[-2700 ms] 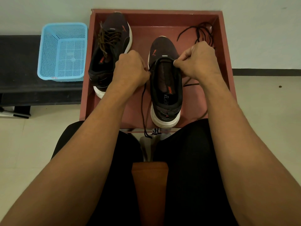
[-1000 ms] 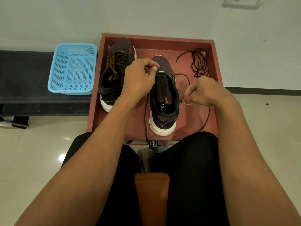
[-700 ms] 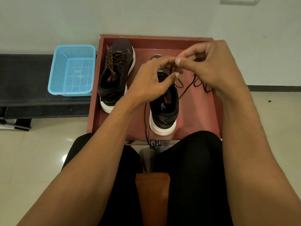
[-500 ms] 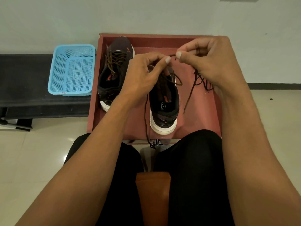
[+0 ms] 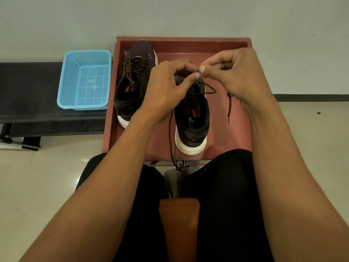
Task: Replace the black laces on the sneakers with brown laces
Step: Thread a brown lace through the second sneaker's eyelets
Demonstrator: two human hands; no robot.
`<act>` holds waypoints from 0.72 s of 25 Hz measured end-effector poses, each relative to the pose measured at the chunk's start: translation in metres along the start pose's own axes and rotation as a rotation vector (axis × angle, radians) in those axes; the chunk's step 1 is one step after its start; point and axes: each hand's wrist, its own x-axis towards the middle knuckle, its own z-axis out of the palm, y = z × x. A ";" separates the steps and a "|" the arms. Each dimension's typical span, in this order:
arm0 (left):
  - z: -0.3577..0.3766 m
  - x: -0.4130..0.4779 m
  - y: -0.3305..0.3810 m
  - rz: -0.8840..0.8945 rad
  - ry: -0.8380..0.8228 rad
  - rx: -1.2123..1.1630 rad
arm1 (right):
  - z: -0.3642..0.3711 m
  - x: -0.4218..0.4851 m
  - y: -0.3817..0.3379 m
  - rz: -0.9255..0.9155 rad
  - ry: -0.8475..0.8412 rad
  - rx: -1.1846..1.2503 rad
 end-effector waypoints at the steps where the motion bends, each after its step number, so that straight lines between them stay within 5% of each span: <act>1: 0.000 0.000 -0.001 -0.006 0.020 -0.002 | 0.001 0.001 0.001 0.002 -0.011 0.018; 9: -0.006 0.003 -0.019 -0.327 0.243 -0.012 | -0.016 0.004 0.041 0.207 0.113 0.430; 14: -0.005 0.001 -0.014 -0.371 0.203 -0.038 | -0.013 0.007 0.042 0.283 0.199 0.920; 18: -0.001 -0.003 0.000 -0.302 0.084 -0.290 | -0.011 0.014 0.026 0.185 0.240 1.180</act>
